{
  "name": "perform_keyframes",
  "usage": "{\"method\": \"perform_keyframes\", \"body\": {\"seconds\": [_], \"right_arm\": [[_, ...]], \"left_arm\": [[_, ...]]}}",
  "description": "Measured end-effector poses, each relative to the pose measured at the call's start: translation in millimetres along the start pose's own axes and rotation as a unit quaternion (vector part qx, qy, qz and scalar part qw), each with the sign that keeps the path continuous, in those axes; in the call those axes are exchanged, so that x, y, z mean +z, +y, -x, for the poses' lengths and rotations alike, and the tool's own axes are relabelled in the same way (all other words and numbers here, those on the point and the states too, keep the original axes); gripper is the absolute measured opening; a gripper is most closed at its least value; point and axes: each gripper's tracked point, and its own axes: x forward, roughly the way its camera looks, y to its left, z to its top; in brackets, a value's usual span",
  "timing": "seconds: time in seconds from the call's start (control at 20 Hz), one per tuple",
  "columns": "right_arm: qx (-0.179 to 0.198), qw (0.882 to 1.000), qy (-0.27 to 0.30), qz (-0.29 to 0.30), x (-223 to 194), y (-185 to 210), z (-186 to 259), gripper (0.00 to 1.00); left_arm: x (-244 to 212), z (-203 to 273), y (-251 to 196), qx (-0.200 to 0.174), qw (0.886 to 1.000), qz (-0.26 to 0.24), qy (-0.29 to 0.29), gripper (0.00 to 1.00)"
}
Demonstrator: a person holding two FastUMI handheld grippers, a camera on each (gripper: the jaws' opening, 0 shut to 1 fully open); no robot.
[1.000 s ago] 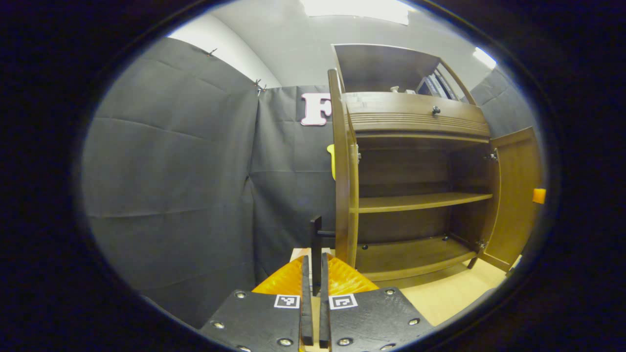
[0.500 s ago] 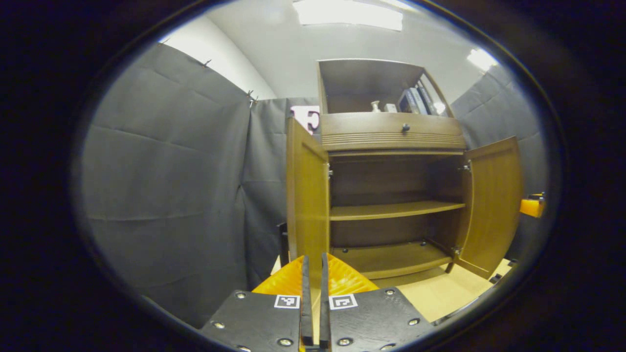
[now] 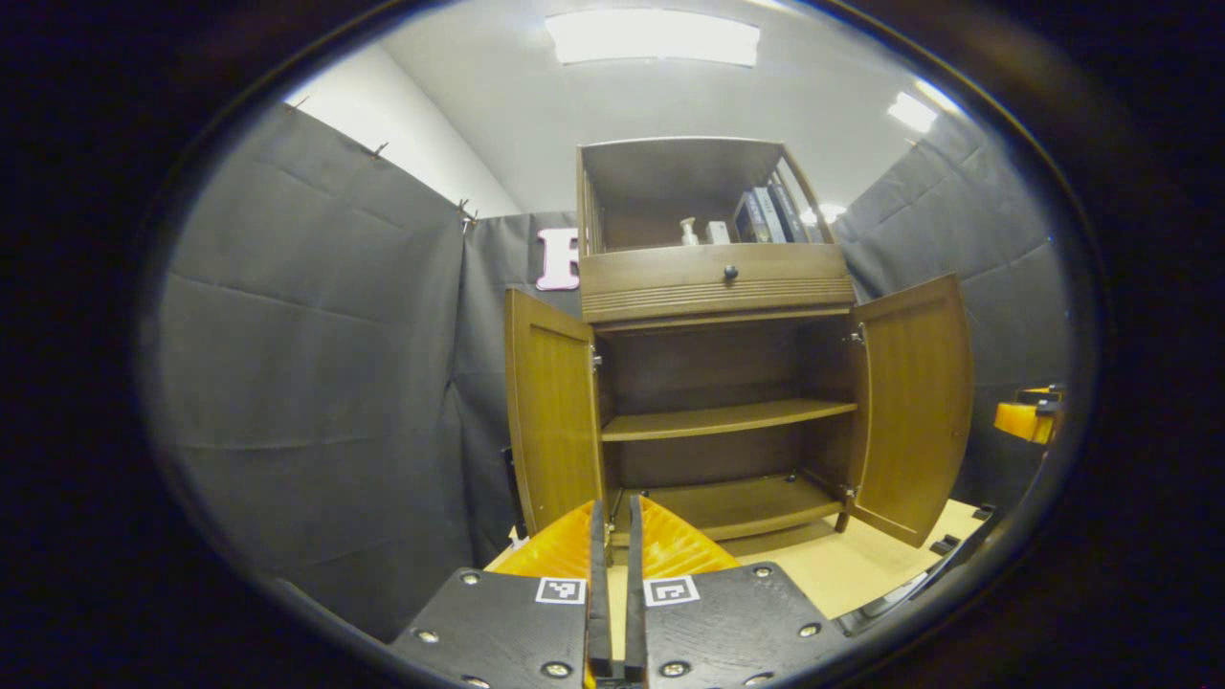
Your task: Open the right door of the double-door shoe cabinet with the right hand, and open the left door with the left hand.
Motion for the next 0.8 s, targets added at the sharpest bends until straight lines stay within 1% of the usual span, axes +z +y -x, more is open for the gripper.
{"method": "perform_keyframes", "body": {"seconds": [0.05, 0.1, 0.15, 0.25, 0.3, 0.35, 0.55, 0.8], "right_arm": [[-0.001, 1.000, 0.001, -0.001, -1.8, -2.9, 2.4, 0.92], [-0.002, 1.000, 0.003, -0.002, -3.4, -5.5, 5.0, 0.97], [-0.002, 1.000, 0.004, -0.003, -4.1, -7.3, 6.7, 0.97], [-0.003, 1.000, 0.000, 0.000, -1.9, -10.7, 10.0, 0.97], [-0.003, 1.000, 0.000, 0.003, -1.1, -11.8, 9.7, 0.92], [-0.002, 1.000, 0.000, 0.004, -0.7, -11.9, 9.6, 0.98], [-0.005, 1.000, -0.006, 0.008, 5.3, -12.9, 10.5, 0.97], [-0.008, 1.000, -0.010, 0.016, 10.5, -8.6, 10.3, 0.98]], "left_arm": [[1.4, -0.6, -0.3, 0.001, 1.000, -0.002, -0.001, 0.09], [2.0, 1.0, -0.5, 0.001, 1.000, -0.003, -0.004, 0.09], [1.5, 0.1, -3.3, -0.004, 1.000, -0.001, -0.005, 0.12], [3.9, 1.7, -5.8, -0.006, 1.000, 0.002, -0.009, 0.31], [4.2, 1.0, -6.5, -0.007, 1.000, 0.003, -0.010, 0.40], [5.1, 0.0, -7.3, -0.007, 1.000, 0.005, -0.012, 0.40], [10.0, -1.3, -2.6, 0.008, 1.000, 0.006, -0.023, 0.40], [13.1, -4.6, 3.0, 0.015, 0.999, -0.001, -0.036, 0.40]]}}
